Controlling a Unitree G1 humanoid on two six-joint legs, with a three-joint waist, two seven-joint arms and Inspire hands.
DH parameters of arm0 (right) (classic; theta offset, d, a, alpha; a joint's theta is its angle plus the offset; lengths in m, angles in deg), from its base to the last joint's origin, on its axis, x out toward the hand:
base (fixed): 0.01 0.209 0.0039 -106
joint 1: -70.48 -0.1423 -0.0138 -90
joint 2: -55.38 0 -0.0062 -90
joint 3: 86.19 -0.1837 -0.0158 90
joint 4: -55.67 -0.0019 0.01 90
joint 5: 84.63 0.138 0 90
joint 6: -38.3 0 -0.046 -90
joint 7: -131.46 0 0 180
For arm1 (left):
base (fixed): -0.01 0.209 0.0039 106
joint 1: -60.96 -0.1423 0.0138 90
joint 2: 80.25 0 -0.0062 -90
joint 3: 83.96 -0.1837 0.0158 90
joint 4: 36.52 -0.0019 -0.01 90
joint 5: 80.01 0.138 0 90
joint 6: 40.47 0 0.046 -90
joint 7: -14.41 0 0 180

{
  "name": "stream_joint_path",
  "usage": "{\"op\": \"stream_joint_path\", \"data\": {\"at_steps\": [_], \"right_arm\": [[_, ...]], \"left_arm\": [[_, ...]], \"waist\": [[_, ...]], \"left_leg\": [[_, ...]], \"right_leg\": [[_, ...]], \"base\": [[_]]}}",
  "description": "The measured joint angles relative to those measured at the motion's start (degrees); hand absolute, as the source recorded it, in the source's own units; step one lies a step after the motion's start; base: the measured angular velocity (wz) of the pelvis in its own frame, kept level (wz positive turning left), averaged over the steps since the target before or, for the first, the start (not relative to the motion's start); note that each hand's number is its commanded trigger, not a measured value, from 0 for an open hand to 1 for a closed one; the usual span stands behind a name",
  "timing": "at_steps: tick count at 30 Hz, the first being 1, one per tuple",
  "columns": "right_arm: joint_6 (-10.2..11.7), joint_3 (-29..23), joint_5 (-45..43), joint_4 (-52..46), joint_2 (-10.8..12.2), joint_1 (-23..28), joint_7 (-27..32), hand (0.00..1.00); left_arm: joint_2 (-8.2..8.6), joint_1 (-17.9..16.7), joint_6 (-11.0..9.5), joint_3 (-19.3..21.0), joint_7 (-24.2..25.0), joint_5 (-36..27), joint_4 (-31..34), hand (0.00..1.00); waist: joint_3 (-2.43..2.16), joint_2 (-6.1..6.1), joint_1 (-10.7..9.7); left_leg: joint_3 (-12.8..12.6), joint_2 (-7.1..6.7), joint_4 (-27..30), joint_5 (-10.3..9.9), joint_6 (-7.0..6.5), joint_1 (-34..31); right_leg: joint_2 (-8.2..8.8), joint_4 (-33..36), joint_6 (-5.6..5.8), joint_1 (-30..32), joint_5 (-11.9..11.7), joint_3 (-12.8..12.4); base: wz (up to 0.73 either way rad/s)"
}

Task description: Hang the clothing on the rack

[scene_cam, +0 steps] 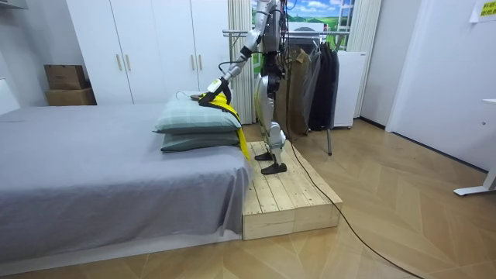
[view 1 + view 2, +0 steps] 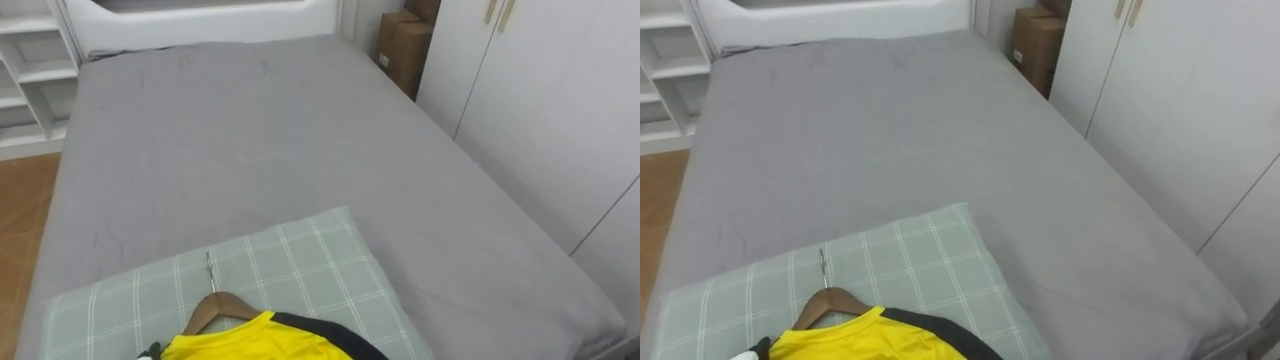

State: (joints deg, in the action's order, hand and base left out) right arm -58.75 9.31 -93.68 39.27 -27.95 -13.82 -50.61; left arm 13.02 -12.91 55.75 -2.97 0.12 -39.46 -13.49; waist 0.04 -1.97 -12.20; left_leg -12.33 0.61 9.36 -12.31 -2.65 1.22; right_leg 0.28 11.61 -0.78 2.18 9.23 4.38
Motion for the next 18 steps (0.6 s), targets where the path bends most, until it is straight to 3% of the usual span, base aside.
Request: {"op": "stream_joint_path", "data": {"at_steps": [6, 10, 11, 12, 13, 18], "right_arm": [[0.1, 0.0, 0.1, -1.0, 0.0, 0.0, -0.1, 0.00], [0.2, 0.0, 0.9, -0.8, 0.0, -0.1, -0.1, 0.00], [0.2, 0.0, 1.6, -0.7, 0.0, -0.1, -0.1, 0.00], [0.2, 0.0, 2.1, -0.5, 0.0, 0.0, -0.1, 0.00], [0.2, 0.0, 2.4, -0.5, 0.0, 0.1, 0.0, 0.00], [1.1, 0.0, 2.8, -0.6, 0.0, 0.0, 0.3, 0.00]], "left_arm": [[-0.20, 0.3, 0.1, 1.7, 1.1, 0.1, 0.0, 0.00], [-1.02, 2.0, 0.1, 2.3, 1.3, 0.1, -0.6, 0.00], [-1.48, 2.4, 0.1, 2.3, 1.3, 0.1, -0.7, 0.07], [-1.83, 2.7, 0.1, 2.3, 1.2, 0.0, -0.7, 0.59], [-2.03, 3.0, 0.1, 2.3, 1.2, 0.0, -0.7, 1.00], [-2.53, 4.1, 0.1, 2.3, 1.2, 0.0, -1.4, 1.00]], "waist": [[0.11, -0.64, 0.7], [-0.08, -1.22, 1.0], [0.02, -1.40, 1.2], [0.04, -1.49, 1.2], [0.07, -1.54, 1.3], [0.24, -2.02, 1.5]], "left_leg": [[-0.3, 0.20, 0.0, 0.0, 0.02, -0.1], [-0.3, 0.40, 0.2, 0.1, 0.23, -1.0], [-0.3, 0.46, 0.2, 0.1, 0.27, -1.1], [-0.3, 0.53, 0.3, 0.2, 0.30, -1.1], [-0.3, 0.56, 0.3, 0.2, 0.34, -1.1], [-0.8, 0.69, 0.3, 0.2, 0.40, -0.9]], "right_leg": [[-0.29, 0.1, -0.09, 0.1, -0.1, -0.6], [-0.47, 0.1, -0.37, 1.1, -0.3, -0.7], [-0.53, 0.1, -0.42, 1.1, -0.4, -0.7], [-0.58, 0.1, -0.46, 1.1, -0.4, -0.7], [-0.54, 0.0, -0.48, 1.2, -0.4, -0.9], [-0.43, 0.0, -0.60, 1.3, -0.5, -1.1]], "base": [[-0.02], [0.00], [0.00], [0.00], [0.00], [-0.02]]}}
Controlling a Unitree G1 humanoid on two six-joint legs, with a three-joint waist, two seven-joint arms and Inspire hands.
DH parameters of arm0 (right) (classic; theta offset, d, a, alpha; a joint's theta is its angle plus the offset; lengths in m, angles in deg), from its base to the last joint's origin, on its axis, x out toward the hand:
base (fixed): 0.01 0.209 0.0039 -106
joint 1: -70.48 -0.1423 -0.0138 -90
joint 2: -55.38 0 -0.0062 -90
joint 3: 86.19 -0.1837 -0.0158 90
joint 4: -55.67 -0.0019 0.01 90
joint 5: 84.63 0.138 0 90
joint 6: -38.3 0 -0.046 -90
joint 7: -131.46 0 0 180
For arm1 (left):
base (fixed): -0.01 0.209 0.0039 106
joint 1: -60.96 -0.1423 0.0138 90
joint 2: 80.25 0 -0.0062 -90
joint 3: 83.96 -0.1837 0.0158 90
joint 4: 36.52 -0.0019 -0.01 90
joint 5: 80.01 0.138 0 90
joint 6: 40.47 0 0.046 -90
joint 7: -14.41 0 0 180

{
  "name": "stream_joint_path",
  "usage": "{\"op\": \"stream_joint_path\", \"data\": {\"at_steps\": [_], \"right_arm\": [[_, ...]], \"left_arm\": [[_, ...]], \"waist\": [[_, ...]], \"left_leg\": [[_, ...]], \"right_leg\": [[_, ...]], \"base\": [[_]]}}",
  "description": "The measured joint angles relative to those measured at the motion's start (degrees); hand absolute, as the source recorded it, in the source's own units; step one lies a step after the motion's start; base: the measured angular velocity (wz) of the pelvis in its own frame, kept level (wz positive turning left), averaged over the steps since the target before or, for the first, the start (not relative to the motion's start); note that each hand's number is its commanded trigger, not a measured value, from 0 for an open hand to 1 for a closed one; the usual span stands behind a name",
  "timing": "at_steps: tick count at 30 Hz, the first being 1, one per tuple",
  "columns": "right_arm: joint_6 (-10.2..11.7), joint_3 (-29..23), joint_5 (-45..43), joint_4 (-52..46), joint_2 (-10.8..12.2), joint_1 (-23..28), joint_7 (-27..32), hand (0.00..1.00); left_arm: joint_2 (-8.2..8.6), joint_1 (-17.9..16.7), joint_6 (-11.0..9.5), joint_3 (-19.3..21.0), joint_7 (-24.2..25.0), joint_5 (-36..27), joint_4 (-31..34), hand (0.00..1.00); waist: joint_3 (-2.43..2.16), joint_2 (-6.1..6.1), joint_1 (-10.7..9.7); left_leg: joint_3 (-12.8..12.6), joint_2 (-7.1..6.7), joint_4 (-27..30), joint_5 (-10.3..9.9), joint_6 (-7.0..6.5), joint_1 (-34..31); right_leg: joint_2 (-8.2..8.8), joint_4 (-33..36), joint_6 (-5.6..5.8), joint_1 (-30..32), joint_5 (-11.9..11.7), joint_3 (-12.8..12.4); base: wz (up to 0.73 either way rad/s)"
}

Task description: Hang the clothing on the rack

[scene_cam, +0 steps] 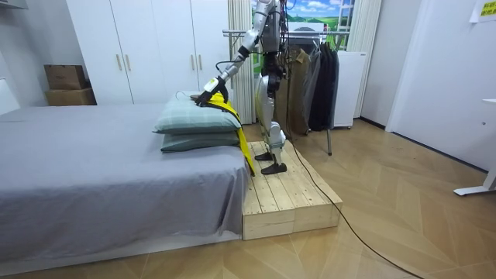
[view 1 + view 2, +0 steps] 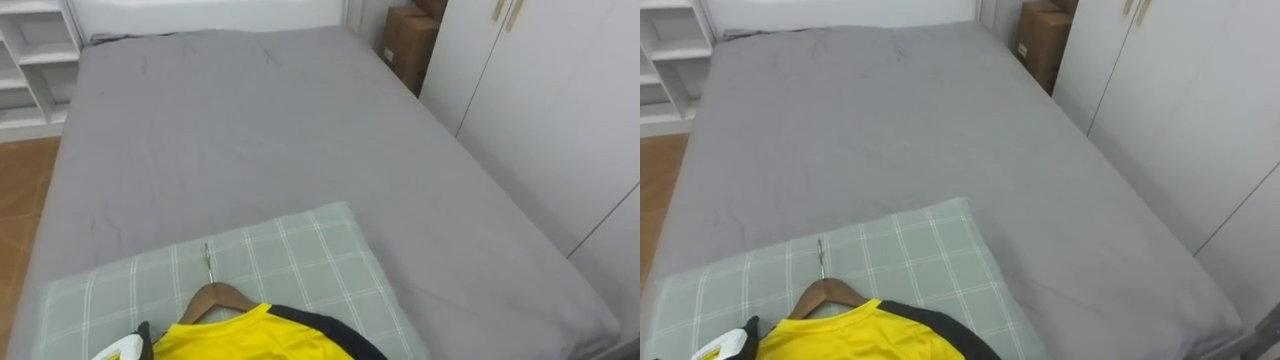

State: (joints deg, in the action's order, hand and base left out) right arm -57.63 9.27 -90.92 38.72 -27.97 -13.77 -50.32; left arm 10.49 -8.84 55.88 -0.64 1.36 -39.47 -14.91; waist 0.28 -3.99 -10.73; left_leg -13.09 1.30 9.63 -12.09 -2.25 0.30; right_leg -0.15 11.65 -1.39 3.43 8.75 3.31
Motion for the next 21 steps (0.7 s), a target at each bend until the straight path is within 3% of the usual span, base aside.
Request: {"op": "stream_joint_path", "data": {"at_steps": [6, 21], "right_arm": [[1.0, 0.0, 1.8, -0.1, 0.0, -0.1, 0.5, 0.00], [1.1, 0.0, 1.7, -0.1, 0.0, -0.1, 1.2, 0.00]], "left_arm": [[-1.51, 1.6, -0.1, -0.1, -0.5, -0.5, -0.5, 1.00], [-1.45, 1.6, -0.4, 0.9, 0.0, -0.5, -2.1, 1.00]], "waist": [[-0.24, -0.56, 0.0], [-0.17, -0.46, 0.0]], "left_leg": [[-0.2, 0.04, 0.2, 0.0, 0.00, -0.8], [-0.2, 0.03, 0.1, 0.0, 0.00, -0.9]], "right_leg": [[-0.01, 0.0, -0.04, 0.6, -0.3, -0.1], [0.05, 0.0, -0.02, 0.6, -0.3, -0.1]], "base": [[-0.01], [0.00]]}}
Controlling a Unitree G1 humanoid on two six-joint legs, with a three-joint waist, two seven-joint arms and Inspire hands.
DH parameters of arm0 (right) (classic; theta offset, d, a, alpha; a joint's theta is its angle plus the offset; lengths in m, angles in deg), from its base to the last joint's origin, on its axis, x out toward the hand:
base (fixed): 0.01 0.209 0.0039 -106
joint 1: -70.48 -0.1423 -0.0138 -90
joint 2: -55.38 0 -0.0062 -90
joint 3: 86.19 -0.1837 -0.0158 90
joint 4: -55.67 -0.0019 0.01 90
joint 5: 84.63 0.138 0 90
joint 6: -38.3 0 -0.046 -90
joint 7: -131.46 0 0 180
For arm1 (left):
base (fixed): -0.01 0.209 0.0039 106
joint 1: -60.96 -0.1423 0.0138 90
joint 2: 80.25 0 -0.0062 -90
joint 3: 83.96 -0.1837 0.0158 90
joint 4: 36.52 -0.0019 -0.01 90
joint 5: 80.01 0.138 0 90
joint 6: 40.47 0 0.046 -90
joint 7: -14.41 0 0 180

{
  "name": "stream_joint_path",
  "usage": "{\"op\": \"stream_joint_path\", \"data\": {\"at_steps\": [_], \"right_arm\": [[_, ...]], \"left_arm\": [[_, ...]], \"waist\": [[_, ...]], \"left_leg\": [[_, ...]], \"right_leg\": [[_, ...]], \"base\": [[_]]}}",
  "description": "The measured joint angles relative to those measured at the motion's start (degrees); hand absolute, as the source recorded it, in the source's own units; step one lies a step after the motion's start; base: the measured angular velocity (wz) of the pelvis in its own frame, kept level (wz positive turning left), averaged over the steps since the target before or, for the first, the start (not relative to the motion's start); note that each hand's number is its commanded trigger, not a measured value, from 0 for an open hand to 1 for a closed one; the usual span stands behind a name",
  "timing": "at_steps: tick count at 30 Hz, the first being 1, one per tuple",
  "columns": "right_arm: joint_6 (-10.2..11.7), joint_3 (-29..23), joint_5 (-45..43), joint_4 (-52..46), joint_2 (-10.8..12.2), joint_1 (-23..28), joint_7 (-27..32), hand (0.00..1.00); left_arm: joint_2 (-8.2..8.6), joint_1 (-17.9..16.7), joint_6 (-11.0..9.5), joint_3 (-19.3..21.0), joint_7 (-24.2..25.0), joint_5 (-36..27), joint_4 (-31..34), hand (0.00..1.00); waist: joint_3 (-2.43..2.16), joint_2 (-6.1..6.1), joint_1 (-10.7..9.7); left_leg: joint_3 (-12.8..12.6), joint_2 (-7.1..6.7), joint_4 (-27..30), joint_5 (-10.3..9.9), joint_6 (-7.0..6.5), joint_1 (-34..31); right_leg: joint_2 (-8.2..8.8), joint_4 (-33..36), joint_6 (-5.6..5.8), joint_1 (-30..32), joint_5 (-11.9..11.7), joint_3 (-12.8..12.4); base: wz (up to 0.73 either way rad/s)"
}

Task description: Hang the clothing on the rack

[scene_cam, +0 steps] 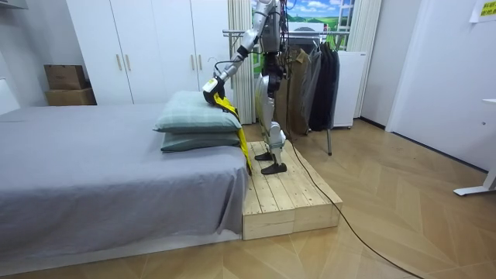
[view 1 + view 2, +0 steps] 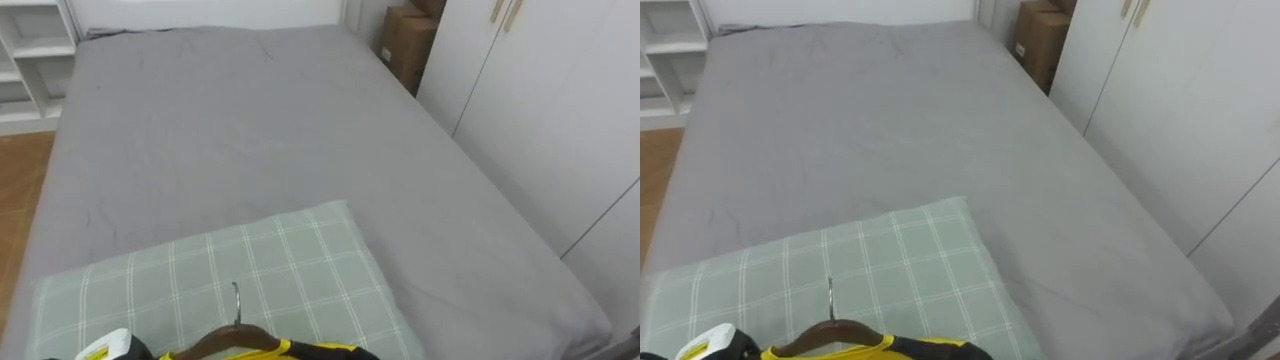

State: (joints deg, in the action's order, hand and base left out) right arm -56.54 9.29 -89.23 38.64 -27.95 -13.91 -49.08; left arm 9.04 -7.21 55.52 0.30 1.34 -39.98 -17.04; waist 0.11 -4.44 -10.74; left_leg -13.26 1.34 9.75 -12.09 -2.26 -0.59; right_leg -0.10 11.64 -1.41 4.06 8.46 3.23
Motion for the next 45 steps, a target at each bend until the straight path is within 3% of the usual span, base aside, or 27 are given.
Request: {"op": "stream_joint_path", "data": {"at_steps": [7, 15, 23, 29, 32, 36, 39, 45], "right_arm": [[0.0, 0.0, -0.8, 0.0, 0.0, -0.1, 0.9, 0.00], [0.3, 0.0, -2.7, 0.0, 0.0, -0.5, 0.8, 0.00], [0.4, 0.1, -2.7, 0.1, 0.0, -0.5, 0.5, 0.00], [0.5, -0.1, -2.6, -0.1, 0.0, -0.4, 0.4, 0.00], [1.0, -0.1, -2.1, -0.4, 0.0, -0.8, 0.4, 0.00], [2.4, -0.6, -0.5, -0.4, -0.1, -1.9, 0.7, 0.00], [3.0, -0.5, 1.0, -0.4, -0.2, -2.5, 1.2, 0.00], [3.1, -0.6, 2.6, 0.0, -0.6, -2.4, 1.2, 0.00]], "left_arm": [[0.04, 0.0, 0.0, 0.1, 0.0, -0.1, 0.0, 1.00], [0.29, 0.0, 0.0, 0.0, 0.0, -1.2, 0.0, 1.00], [0.51, -0.3, -0.1, 0.0, 0.0, -2.8, 0.0, 1.00], [0.99, -0.3, -0.1, 0.1, 0.0, -13.2, 0.8, 1.00], [1.58, -0.3, -0.1, 0.2, 0.0, -19.6, 0.9, 1.00], [2.64, -1.7, -0.2, 1.1, 0.0, -26.2, 5.9, 1.00], [2.96, -3.1, -1.4, 1.1, 0.0, -27.4, 8.6, 1.00], [3.89, -5.6, -1.5, 1.1, 0.2, -29.5, 13.7, 1.00]], "waist": [[0.28, 0.61, -0.1], [-0.01, 1.30, 0.0], [0.12, 1.58, 0.0], [0.04, 2.91, -0.1], [0.04, 3.90, -0.2], [0.03, 4.71, 0.1], [-0.03, 4.92, 0.2], [0.02, 5.07, 0.3]], "left_leg": [[0.0, 0.00, 0.0, 0.0, 0.00, -0.2], [0.0, -0.02, 0.0, 0.0, 0.01, 0.1], [0.0, -0.04, 0.0, 0.0, 0.01, 0.8], [0.1, -0.19, 0.0, 0.0, -0.01, 1.0], [0.9, -0.31, 0.1, 0.1, -0.09, 1.1], [2.0, -0.80, 0.1, 0.4, -0.39, 1.0], [3.0, -1.12, 0.1, 0.6, -0.59, 1.2], [4.8, -1.55, -0.1, 0.6, -0.72, 2.1]], "right_leg": [[-0.03, -0.1, 0.00, 0.1, 0.0, 0.0], [-0.01, -0.1, 0.00, -0.1, 0.0, 0.0], [0.02, 0.0, 0.00, -0.9, 0.0, 0.1], [0.21, 0.0, 0.01, -1.1, 0.0, 0.1], [0.50, 0.0, 0.11, -1.6, 0.1, 1.4], [1.00, -0.2, 0.32, -2.0, 0.2, 2.4], [1.18, -1.1, 0.53, -3.1, 0.1, 3.5], [1.47, -2.2, 0.92, -5.1, 0.1, 4.8]], "base": [[0.00], [0.00], [0.00], [0.01], [0.12], [0.15], [0.20], [0.16]]}}
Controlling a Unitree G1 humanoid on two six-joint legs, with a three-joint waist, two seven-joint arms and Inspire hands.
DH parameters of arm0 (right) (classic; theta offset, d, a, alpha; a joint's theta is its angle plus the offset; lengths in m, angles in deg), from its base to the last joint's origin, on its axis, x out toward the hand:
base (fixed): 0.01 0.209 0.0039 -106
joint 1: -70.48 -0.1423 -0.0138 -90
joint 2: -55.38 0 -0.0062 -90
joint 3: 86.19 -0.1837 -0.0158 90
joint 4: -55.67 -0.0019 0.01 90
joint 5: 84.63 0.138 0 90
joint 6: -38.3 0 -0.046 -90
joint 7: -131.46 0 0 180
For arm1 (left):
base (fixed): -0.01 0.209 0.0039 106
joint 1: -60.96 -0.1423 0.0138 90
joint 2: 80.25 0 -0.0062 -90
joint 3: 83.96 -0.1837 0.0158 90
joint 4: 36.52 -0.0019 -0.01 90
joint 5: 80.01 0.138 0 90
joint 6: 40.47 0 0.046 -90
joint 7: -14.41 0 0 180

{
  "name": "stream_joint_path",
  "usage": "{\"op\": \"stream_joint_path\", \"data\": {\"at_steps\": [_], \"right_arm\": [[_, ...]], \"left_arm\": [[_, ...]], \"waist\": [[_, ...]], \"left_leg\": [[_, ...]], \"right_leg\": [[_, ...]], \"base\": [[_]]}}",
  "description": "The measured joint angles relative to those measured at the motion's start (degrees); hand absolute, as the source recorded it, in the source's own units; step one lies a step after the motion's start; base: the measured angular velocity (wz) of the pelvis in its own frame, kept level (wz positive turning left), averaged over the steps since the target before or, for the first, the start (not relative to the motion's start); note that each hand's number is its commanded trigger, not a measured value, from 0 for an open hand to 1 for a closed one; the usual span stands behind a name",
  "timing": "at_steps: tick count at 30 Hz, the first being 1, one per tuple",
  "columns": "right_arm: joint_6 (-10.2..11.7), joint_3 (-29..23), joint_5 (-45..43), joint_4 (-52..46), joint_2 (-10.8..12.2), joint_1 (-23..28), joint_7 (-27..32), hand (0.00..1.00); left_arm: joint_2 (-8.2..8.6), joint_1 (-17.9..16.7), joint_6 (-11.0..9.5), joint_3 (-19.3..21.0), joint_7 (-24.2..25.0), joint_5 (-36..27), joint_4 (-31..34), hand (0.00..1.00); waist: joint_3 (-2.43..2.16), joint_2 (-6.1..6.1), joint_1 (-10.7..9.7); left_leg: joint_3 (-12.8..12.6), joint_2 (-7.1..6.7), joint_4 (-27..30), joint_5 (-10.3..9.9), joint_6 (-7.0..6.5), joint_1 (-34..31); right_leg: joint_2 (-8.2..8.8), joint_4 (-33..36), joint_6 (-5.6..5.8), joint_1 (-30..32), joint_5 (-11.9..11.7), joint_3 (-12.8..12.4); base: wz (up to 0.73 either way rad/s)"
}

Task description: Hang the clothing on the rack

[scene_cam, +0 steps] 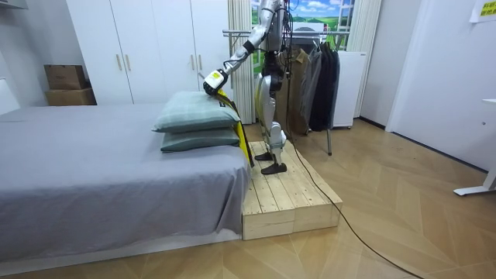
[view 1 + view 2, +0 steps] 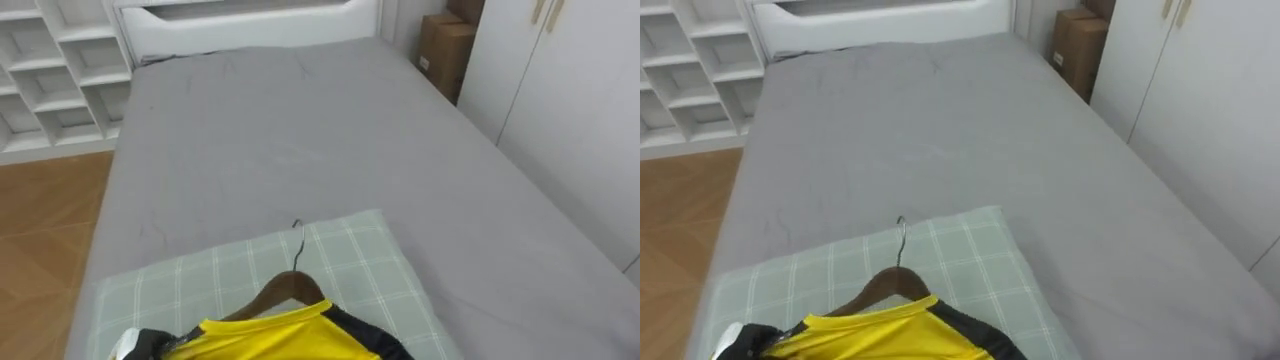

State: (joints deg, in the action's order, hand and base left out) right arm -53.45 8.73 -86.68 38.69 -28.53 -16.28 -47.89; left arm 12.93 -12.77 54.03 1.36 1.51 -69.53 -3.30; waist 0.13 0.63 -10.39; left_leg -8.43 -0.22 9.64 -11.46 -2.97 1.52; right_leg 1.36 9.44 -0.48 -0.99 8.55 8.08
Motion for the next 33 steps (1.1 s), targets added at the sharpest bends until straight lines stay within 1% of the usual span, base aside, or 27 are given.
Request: {"op": "stream_joint_path", "data": {"at_steps": [3, 4, 7, 8, 10, 12, 15, 24, 26, 29, 31, 33], "right_arm": [[0.3, 0.0, 0.0, 0.1, -0.1, 0.0, 0.1, 0.00], [0.6, 0.0, 0.0, 0.4, -0.2, 0.0, 0.1, 0.00], [0.7, -0.1, 0.0, 0.6, -0.4, 0.0, 0.0, 0.00], [0.9, -0.1, 0.0, 0.6, -0.4, -0.1, 0.0, 0.00], [1.6, -0.1, 0.1, 0.6, -0.7, -0.1, 0.0, 0.00], [1.8, -0.1, 0.1, 0.6, -0.8, -0.1, -0.1, 0.00], [2.0, -0.1, 0.3, 0.6, -0.9, -0.2, -0.2, 0.00], [2.6, -0.1, 2.6, 0.6, -1.1, -0.1, -1.3, 0.00], [3.0, -0.1, 2.9, 0.7, -1.1, -0.1, -1.6, 0.00], [3.1, -0.1, 3.9, 0.7, -1.1, -0.1, -2.0, 0.00], [3.1, -0.1, 4.3, 0.7, -1.1, -0.1, -2.1, 0.00], [3.0, -0.4, 4.3, 0.7, -1.1, -0.1, -2.1, 0.00]], "left_arm": [[0.43, -2.9, 0.0, 0.0, 0.3, -1.9, 5.6, 1.00], [0.59, -3.8, 0.0, 0.0, 0.9, -2.3, 6.9, 1.00], [0.69, -6.0, -0.1, -0.1, 2.0, -3.3, 10.3, 1.00], [0.67, -6.6, -0.1, -0.1, 2.2, -3.3, 11.3, 1.00], [0.67, -8.6, -0.2, -0.7, 2.3, -3.3, 14.4, 1.00], [0.68, -9.3, -0.3, -1.3, 2.3, -3.3, 15.4, 1.00], [0.63, -9.4, -1.0, -1.9, 2.3, -3.3, 15.6, 1.00], [0.58, -9.4, -2.2, -2.0, 2.2, -3.3, 15.7, 1.00], [0.53, -9.4, -2.4, -2.0, 2.1, -3.2, 15.7, 1.00], [0.52, -9.5, -2.4, -2.1, 1.8, -3.0, 15.9, 1.00], [0.47, -10.5, -2.4, -2.2, 1.0, -1.8, 18.5, 1.00], [0.44, -10.7, -2.4, -2.2, 0.5, -0.5, 19.8, 1.00]], "waist": [[0.08, 0.22, 0.2], [0.16, 0.34, 0.5], [0.19, 0.35, 1.3], [0.19, 0.36, 1.3], [0.36, 0.58, 1.4], [0.49, 0.74, 1.3], [0.49, 0.75, 1.4], [0.50, 0.64, 1.5], [0.54, 0.56, 1.4], [0.58, 0.51, 1.5], [0.58, 0.51, 1.4], [0.57, 0.52, 1.5]], "left_leg": [[0.5, -0.15, -0.1, 0.0, -0.01, 0.3], [0.6, -0.18, -0.1, 0.0, -0.01, 0.5], [0.6, -0.21, -0.1, 0.0, -0.01, 1.1], [0.7, -0.23, -0.1, 0.0, -0.01, 1.1], [0.8, -0.34, -0.1, 0.0, -0.03, 1.2], [1.0, -0.40, -0.3, 0.0, -0.04, 1.2], [1.1, -0.41, -0.2, 0.0, -0.09, 1.2], [1.1, -0.50, -0.3, 0.1, -0.17, 1.3], [1.1, -0.50, -0.4, 0.1, -0.16, 1.3], [1.1, -0.50, -0.5, 0.1, -0.16, 1.3], [1.2, -0.50, -0.5, 0.1, -0.17, 1.1], [1.2, -0.50, -0.5, 0.1, -0.18, 1.1]], "right_leg": [[-0.02, 0.0, 0.21, -0.5, 0.1, 0.2], [-0.01, 0.0, 0.22, -0.7, 0.1, 0.1], [0.11, 0.1, 0.33, -1.4, 0.2, 0.1], [0.10, 0.0, 0.33, -1.4, 0.2, 0.1], [0.12, 0.0, 0.34, -1.6, 0.2, 0.2], [0.17, 0.0, 0.34, -1.8, 0.2, 0.3], [0.17, 0.0, 0.35, -1.9, 0.2, 0.5], [0.16, -0.6, 0.39, -2.0, 0.2, 0.5], [0.16, -0.7, 0.39, -2.0, 0.2, 0.6], [0.13, -0.8, 0.39, -1.9, 0.2, 0.6], [0.14, -0.8, 0.39, -1.8, 0.2, 0.6], [0.13, -0.8, 0.39, -1.8, 0.2, 0.6]], "base": [[0.09], [0.05], [0.01], [0.05], [0.05], [0.04], [0.01], [0.00], [0.00], [0.00], [0.00], [0.00]]}}
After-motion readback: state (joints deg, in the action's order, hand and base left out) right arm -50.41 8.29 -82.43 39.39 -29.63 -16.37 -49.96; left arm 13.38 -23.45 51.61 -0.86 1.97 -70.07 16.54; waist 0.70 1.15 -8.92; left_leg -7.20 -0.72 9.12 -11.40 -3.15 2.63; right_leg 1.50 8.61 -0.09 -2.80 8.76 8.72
